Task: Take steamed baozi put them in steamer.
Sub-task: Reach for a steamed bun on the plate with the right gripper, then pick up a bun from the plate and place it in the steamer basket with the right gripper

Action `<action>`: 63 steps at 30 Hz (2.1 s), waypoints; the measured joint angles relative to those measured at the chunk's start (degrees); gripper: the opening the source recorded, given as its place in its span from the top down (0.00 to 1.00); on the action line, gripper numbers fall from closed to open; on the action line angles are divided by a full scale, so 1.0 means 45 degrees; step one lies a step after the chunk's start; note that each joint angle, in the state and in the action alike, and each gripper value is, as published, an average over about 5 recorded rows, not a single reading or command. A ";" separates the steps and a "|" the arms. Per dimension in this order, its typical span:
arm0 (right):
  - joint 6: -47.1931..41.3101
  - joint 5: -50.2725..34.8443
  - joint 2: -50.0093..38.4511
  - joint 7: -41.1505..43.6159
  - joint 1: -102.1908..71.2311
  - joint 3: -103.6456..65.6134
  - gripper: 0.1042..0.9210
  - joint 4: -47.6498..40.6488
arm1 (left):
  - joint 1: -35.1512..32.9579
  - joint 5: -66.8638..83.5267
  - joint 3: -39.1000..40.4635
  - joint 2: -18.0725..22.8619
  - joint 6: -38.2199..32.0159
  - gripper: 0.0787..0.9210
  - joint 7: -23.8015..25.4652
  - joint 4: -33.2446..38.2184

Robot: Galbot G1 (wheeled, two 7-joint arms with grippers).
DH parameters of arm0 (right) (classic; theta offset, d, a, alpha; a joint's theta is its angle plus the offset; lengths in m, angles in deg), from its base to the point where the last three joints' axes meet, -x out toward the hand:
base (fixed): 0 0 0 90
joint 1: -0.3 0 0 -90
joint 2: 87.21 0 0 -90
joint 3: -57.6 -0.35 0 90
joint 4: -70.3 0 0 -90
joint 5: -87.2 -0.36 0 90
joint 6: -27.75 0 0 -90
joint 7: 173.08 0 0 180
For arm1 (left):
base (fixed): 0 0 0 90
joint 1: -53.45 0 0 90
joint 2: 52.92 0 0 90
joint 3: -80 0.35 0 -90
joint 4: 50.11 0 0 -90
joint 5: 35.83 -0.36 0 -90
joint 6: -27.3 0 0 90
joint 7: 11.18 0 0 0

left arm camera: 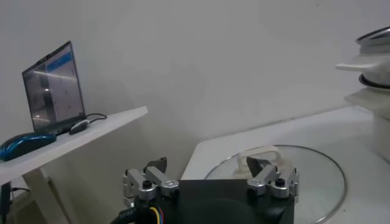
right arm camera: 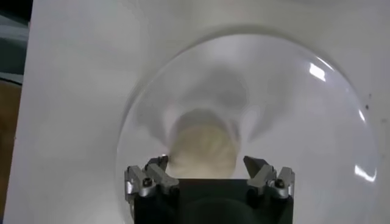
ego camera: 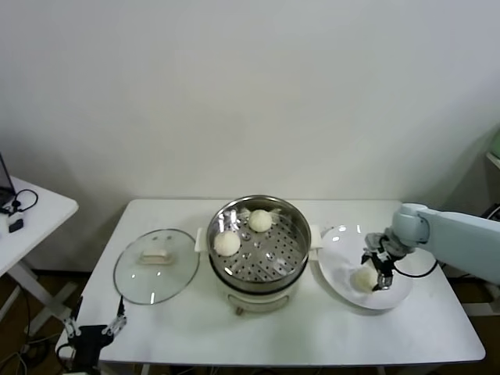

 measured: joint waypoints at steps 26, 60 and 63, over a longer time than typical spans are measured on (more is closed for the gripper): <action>0.1415 -0.0171 0.0150 0.0872 0.3354 0.1856 0.32 0.1235 | -0.0036 -0.0258 0.0097 0.0000 0.0003 0.12 -0.0013 0.0104; 0.6820 0.2723 0.5669 0.1098 0.7075 0.1217 0.32 0.5212 | -0.0016 -0.0231 0.0110 0.0000 -0.0103 0.12 -0.0043 0.0178; 0.6898 0.3268 0.6005 0.1026 0.6556 0.1191 0.32 0.5088 | 0.0001 -0.0218 0.0079 0.0000 -0.0144 0.12 -0.0046 0.0112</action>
